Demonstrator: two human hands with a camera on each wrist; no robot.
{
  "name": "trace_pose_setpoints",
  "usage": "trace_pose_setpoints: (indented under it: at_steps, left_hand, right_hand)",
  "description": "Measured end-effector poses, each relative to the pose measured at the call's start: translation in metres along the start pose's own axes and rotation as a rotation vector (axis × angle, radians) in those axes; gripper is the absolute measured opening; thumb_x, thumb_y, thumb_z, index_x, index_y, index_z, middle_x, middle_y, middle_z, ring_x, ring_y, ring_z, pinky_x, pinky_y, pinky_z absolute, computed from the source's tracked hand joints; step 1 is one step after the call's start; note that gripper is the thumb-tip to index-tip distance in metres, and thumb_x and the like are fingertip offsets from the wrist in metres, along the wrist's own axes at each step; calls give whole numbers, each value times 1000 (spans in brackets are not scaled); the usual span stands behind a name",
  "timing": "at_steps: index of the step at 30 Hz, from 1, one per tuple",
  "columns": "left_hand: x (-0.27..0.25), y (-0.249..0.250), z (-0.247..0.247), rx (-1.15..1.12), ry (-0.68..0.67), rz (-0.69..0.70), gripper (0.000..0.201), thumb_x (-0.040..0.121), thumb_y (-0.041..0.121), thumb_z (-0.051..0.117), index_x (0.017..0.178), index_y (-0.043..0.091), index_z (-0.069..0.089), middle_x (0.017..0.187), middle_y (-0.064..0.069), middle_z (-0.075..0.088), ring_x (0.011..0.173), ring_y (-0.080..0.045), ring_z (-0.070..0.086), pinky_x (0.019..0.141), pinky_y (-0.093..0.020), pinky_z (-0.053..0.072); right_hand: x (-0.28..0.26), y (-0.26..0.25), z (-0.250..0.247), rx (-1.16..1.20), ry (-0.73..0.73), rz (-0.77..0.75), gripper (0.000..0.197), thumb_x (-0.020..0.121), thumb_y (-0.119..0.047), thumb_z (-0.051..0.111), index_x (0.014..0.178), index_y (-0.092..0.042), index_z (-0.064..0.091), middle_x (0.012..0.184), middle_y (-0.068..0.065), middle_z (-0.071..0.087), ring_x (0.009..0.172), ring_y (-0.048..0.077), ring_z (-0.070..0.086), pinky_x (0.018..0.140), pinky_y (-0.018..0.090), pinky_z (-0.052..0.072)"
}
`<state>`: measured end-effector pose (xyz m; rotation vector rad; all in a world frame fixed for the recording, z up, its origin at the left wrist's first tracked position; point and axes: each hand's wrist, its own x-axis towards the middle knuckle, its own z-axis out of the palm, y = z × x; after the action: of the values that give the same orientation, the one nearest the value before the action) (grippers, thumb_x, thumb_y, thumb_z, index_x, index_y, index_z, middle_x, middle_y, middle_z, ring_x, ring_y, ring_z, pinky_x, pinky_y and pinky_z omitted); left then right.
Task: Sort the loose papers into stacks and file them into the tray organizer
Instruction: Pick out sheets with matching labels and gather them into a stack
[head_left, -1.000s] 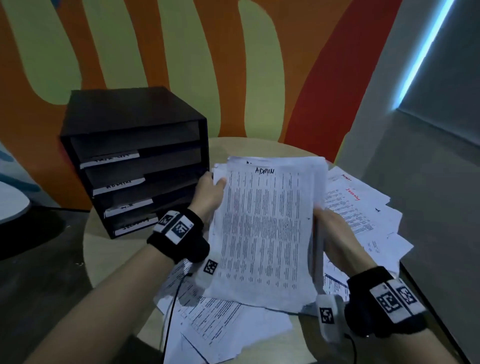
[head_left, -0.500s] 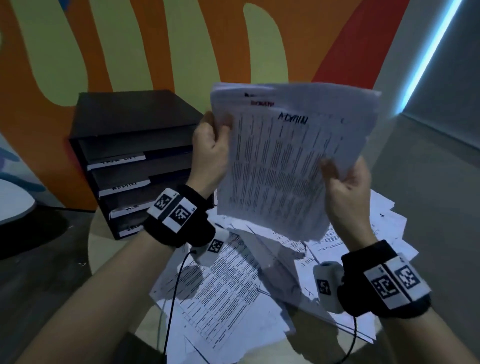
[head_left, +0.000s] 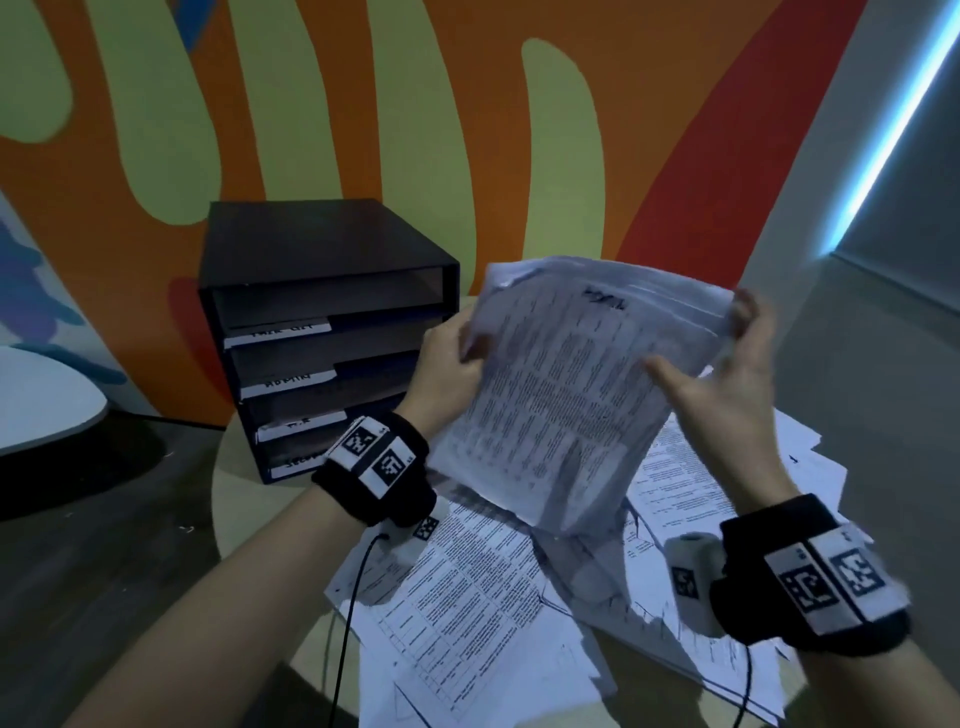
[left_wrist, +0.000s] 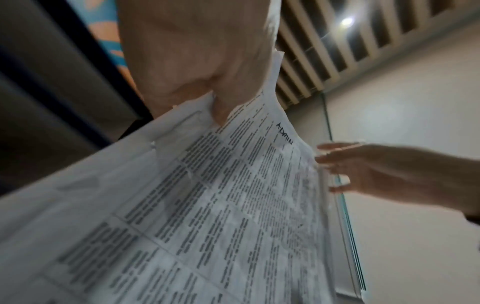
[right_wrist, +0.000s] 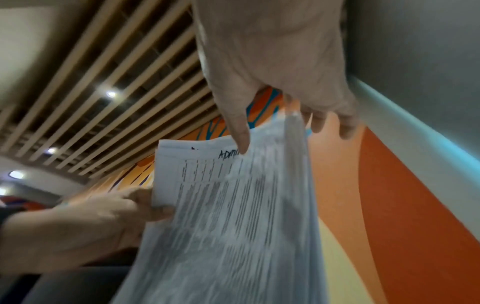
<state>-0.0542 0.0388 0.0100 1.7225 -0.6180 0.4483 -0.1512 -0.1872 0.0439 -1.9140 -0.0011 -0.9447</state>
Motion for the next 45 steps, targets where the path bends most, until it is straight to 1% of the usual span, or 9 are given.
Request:
trace_pose_setpoints:
  at_steps: [5,8,10,16,24,31,35,40,45]
  left_hand:
    - [16,32,-4,464,-74,354,19,97,13,48,108,12,63,91,-7,70,79,-32,63,61,-43,50]
    - [12,45,-2,463,-82,400,16,92,3,50,100,10,63,85,-6,67,74,-28,59,62,-43,48]
    - [8,34,-5,419,-23,316,22,88,5,57,109,11,60,102,-7,65,93,-26,58,82,-47,49]
    - [-13,-9,-37,-17,239,-287,99,75,45,79,148,19,18,150,-7,35,136,-20,38,113,-41,34]
    - [-22,-17,-47,-353,109,-282,42,84,5,70,123,5,55,117,-11,68,105,-24,68,84,-37,58]
    - [-52,-49,-37,-193,-63,-452,23,91,9,63,113,12,60,113,-6,70,105,-23,68,89,-38,57]
    - [-45,-35,-36,-204,-16,-423,15,95,11,57,108,18,59,108,-3,69,95,-16,71,80,-35,59]
    - [-28,-24,-42,-302,78,-352,30,87,2,66,112,16,56,116,-9,67,103,-18,68,84,-31,58]
    - [-40,-45,-35,-206,8,-564,15,93,8,60,104,17,62,112,-8,69,108,-27,66,95,-47,53]
  right_hand:
    - [21,-25,-12,-424,-210,-270,72,69,-17,81,133,-21,50,125,7,59,121,26,51,103,58,36]
    - [24,-16,-7,-231,-414,-132,11,74,-15,63,84,-18,68,78,-12,62,78,7,57,70,35,51]
    - [20,-3,-5,-115,-421,-77,28,82,-3,62,63,-24,62,58,-23,49,63,-8,43,55,20,39]
    - [4,33,-13,282,-226,180,18,91,0,60,85,-15,69,72,-13,73,66,3,65,67,27,54]
    - [-10,58,0,389,-211,262,29,74,-13,76,99,-4,65,79,0,73,68,17,65,62,28,54]
    - [-33,73,9,186,-417,317,32,90,4,59,106,-23,68,95,-4,72,82,5,66,68,20,51]
    - [-23,64,7,182,-255,280,9,94,-1,57,91,-2,66,75,-1,67,63,0,61,60,18,48]
    - [-14,38,5,247,-143,148,19,89,-5,67,87,-23,69,77,-7,71,70,6,62,64,19,51]
    - [-32,57,11,99,-404,393,16,83,2,69,93,-10,69,82,-5,74,79,15,72,70,31,59]
